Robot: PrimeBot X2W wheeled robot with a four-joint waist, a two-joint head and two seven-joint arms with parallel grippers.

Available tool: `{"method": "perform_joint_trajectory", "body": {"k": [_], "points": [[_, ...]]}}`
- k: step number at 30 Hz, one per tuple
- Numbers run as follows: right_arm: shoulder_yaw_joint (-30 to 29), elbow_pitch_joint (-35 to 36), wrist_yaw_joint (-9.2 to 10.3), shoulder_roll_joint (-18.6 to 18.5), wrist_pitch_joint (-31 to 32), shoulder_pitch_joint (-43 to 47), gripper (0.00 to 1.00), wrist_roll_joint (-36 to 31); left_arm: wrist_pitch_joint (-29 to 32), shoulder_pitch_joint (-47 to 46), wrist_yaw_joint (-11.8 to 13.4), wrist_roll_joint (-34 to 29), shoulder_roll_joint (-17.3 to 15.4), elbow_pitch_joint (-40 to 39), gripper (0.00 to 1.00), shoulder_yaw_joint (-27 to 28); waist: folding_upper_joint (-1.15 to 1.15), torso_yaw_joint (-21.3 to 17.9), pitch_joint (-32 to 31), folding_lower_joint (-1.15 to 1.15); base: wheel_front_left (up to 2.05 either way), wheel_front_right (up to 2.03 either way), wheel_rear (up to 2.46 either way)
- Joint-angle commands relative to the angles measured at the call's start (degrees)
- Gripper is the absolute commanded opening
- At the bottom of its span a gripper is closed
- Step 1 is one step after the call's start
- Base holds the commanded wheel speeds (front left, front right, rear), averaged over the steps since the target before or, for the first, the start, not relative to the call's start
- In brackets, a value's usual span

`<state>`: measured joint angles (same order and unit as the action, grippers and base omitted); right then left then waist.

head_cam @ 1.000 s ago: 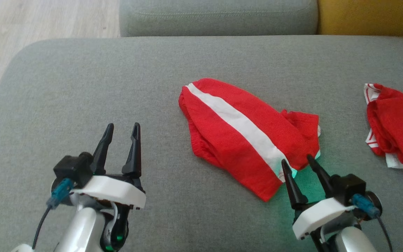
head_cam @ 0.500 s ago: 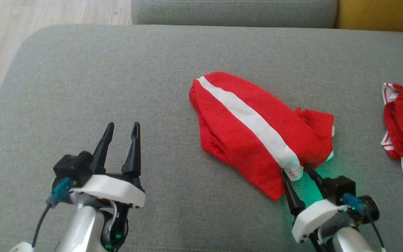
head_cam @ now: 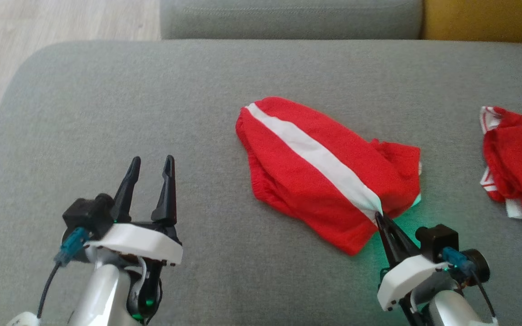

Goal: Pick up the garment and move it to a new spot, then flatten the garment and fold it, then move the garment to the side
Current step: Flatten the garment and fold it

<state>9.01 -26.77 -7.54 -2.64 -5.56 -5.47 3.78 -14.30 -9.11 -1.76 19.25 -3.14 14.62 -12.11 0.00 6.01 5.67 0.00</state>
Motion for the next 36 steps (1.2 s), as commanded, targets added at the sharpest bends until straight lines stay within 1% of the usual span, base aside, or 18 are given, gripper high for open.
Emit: {"method": "perform_joint_trajectory", "body": {"k": [1,6,9,15,18,22,25,27,28,30,36], "points": [[1.00,2.19,0.05,-0.23,-0.74,-1.13,0.00,-0.87,-0.70,-1.82,-0.42,-0.45,-0.05,-1.54,1.00,2.12,0.00,-1.02,-1.11,0.00,0.00,0.00,0.00],[-0.60,5.43,0.05,-0.47,-0.23,1.08,0.00,-4.16,-0.70,-1.23,-0.87,-0.79,0.10,-1.20,1.00,2.30,0.00,-3.11,-3.22,0.00,0.00,0.00,0.00],[-1.87,8.19,0.05,-2.13,0.79,2.76,0.00,-6.77,-0.70,-1.10,-1.12,-1.16,0.15,-0.76,1.00,2.09,0.00,-4.45,-4.21,0.00,0.00,0.00,0.00],[-6.70,13.27,0.05,-5.82,3.26,5.95,0.00,-11.66,-0.70,-2.31,-2.04,-2.12,0.18,0.86,1.00,1.14,0.00,-6.76,-4.74,0.00,0.00,0.00,0.00],[-7.94,14.53,0.05,-6.74,4.17,7.22,0.00,-12.89,-0.65,-3.75,-2.94,-2.38,0.18,2.54,1.00,-0.17,0.00,-7.52,-4.47,0.00,0.00,0.00,0.00],[-7.50,15.40,0.05,-7.05,4.14,8.03,0.00,-13.49,2.03,-7.05,-4.62,-1.77,-0.30,5.15,1.00,-3.55,0.00,-8.30,-3.88,0.00,0.00,0.00,0.00],[-5.41,14.93,0.05,-7.55,4.16,8.45,0.00,-13.59,5.39,-10.66,-5.24,-0.09,-0.62,6.86,1.00,-5.38,0.00,-8.79,-2.75,0.00,0.00,0.00,0.00],[-4.16,14.72,0.05,-7.49,3.93,8.30,0.00,-13.15,8.78,-13.56,-5.54,2.53,-0.78,7.91,1.00,-6.70,0.00,-9.22,-1.85,0.00,0.00,0.00,0.00],[-4.16,14.72,0.05,-7.49,3.93,8.30,0.00,-13.15,8.78,-13.56,-5.54,2.53,-0.78,7.91,1.00,-6.70,0.00,-9.22,-1.85,0.00,0.00,0.00,0.00],[-3.22,14.60,0.05,-7.28,3.58,7.81,0.00,-12.91,13.30,-17.02,-5.66,6.27,-1.32,9.15,1.00,-7.88,0.00,-9.73,-0.95,0.00,0.00,0.00,0.00],[-0.34,13.23,0.05,-6.67,2.59,4.78,0.00,-12.78,28.80,-29.67,-5.70,17.58,-7.46,12.19,1.00,-15.26,0.00,-12.36,1.35,0.00,0.00,0.00,0.00]]}}
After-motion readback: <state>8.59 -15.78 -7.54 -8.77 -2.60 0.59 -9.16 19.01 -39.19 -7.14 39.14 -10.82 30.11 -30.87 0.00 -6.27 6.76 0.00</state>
